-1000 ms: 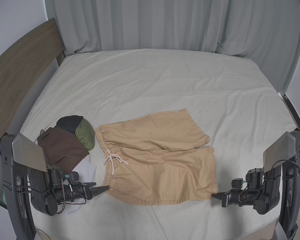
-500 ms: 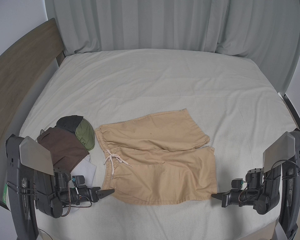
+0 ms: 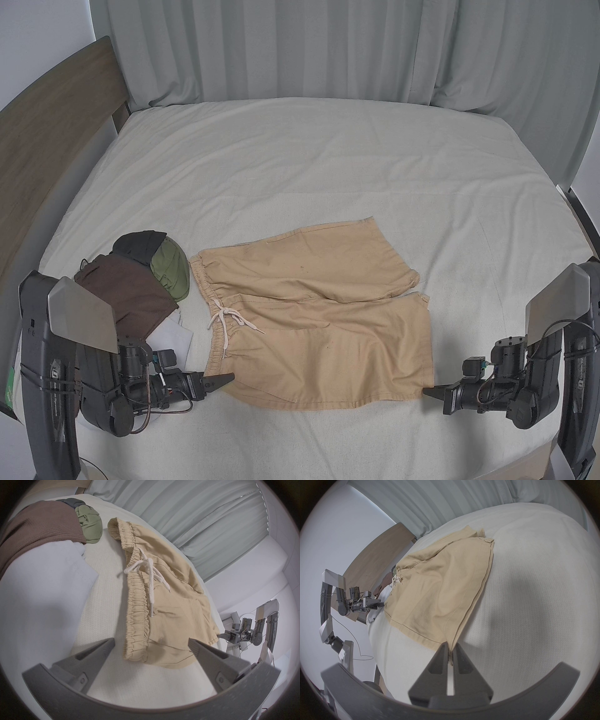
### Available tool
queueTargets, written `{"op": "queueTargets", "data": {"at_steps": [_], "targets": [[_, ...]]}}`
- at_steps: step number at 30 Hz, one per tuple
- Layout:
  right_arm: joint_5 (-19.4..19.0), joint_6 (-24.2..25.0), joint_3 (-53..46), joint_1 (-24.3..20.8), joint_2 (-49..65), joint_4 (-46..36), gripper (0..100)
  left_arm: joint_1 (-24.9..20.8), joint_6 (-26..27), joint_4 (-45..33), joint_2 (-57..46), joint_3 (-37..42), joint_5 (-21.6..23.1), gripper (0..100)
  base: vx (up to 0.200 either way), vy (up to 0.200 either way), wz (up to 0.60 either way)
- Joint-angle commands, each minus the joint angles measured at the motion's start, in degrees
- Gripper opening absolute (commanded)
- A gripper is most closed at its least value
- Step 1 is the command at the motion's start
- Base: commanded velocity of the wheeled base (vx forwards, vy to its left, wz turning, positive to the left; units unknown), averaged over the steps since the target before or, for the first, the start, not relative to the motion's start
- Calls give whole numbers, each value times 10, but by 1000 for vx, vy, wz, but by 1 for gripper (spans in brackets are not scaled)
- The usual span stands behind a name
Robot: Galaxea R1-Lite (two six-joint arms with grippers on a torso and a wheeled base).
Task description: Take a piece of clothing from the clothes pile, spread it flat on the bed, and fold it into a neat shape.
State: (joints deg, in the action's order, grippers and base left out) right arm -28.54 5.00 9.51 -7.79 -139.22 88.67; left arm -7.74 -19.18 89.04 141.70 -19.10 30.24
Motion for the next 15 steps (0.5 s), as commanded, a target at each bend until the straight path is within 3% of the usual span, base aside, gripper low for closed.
{"op": "queueTargets", "data": {"at_steps": [1,15], "targets": [[0,0,1,0,-1,0,0,-4,-2,0,2,0,-2,0,0,0,0],[0,0,0,0,1,0,0,6,5,1,-14,24,1,0,0,0,0]]}}
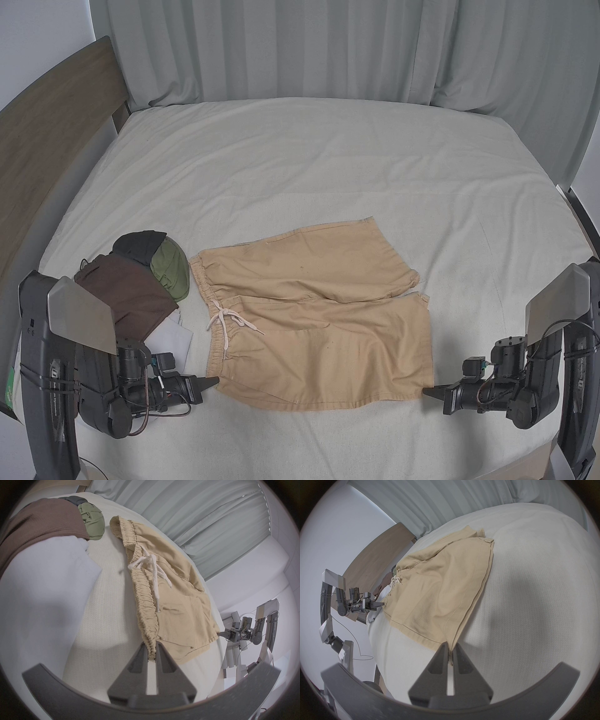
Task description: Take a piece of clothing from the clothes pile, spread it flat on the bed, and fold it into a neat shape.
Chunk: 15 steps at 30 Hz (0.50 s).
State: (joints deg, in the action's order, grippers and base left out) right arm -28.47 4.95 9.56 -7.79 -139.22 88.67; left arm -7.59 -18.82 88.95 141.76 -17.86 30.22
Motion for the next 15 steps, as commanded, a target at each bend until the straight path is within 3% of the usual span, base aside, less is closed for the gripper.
{"op": "queueTargets", "data": {"at_steps": [1,15], "targets": [[-1,0,-1,0,1,0,0,7,1,1,-23,16,3,0,0,0,0],[-2,0,-29,-2,9,-1,0,46,11,0,-72,63,5,0,0,0,0]]}}
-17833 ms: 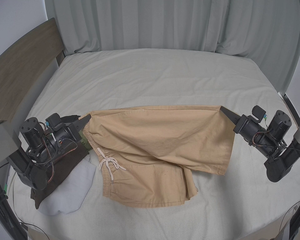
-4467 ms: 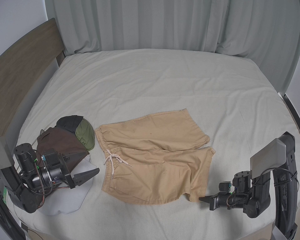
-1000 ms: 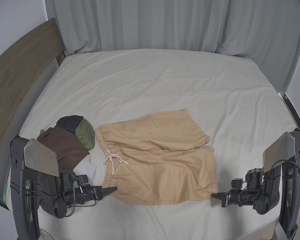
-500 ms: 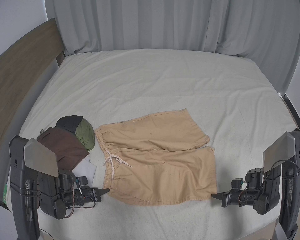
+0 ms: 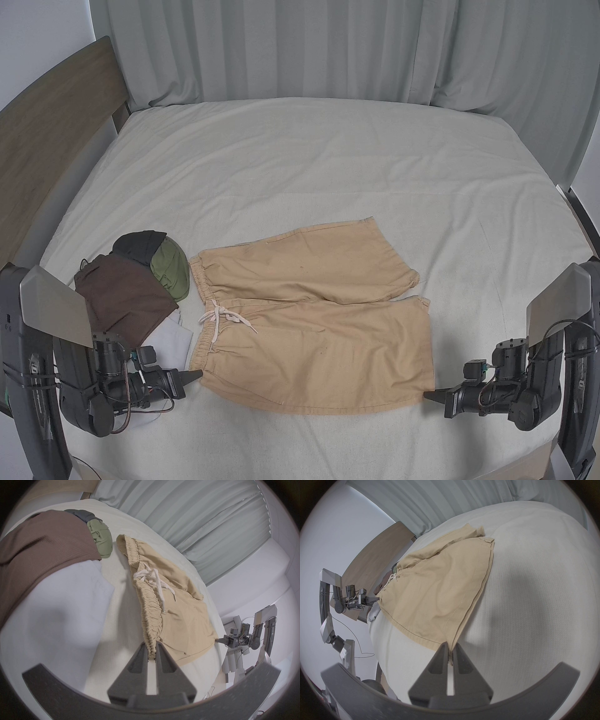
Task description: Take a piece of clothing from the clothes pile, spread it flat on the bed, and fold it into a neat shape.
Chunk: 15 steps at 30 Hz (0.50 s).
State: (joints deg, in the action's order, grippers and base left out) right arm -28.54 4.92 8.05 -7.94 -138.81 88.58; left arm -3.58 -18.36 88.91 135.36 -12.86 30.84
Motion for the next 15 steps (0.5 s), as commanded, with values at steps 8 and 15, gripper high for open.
{"op": "queueTargets", "data": {"at_steps": [8,15], "targets": [[-1,-1,-34,-2,7,0,0,10,56,0,11,48,9,0,0,0,0],[-1,-3,-34,-7,7,0,0,11,81,0,32,46,10,0,0,0,0]]}}
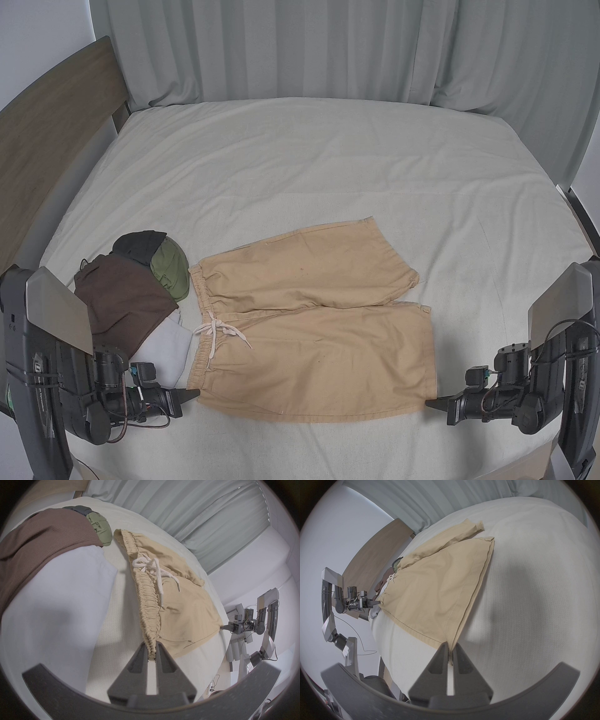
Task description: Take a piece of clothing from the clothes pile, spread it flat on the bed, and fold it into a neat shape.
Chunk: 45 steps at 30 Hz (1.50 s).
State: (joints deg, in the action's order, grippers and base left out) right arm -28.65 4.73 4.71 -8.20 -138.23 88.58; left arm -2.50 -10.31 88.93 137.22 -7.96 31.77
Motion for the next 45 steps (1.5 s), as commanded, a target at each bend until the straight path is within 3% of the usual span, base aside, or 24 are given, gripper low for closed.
{"op": "queueTargets", "data": {"at_steps": [1,4,5,16,37,38,45], "targets": [[0,-1,0,-4,1,0,0,1,-1,0,14,-5,0,0,0,0,0],[0,-1,1,-4,2,0,0,0,-1,0,13,-4,0,0,0,0,0],[0,-1,1,-4,2,0,100,0,0,0,12,-5,1,100,0,0,0],[-19,-1,-9,-5,50,-1,100,2,0,1,2,-13,17,100,0,0,0],[-19,-1,-6,-7,44,0,100,-1,0,1,14,-18,28,100,0,0,0],[-19,-2,-6,-7,44,0,100,-2,0,1,16,-21,28,0,0,0,0],[-19,-2,-6,-7,43,-1,100,-1,0,1,27,-31,29,0,0,0,0]]}}
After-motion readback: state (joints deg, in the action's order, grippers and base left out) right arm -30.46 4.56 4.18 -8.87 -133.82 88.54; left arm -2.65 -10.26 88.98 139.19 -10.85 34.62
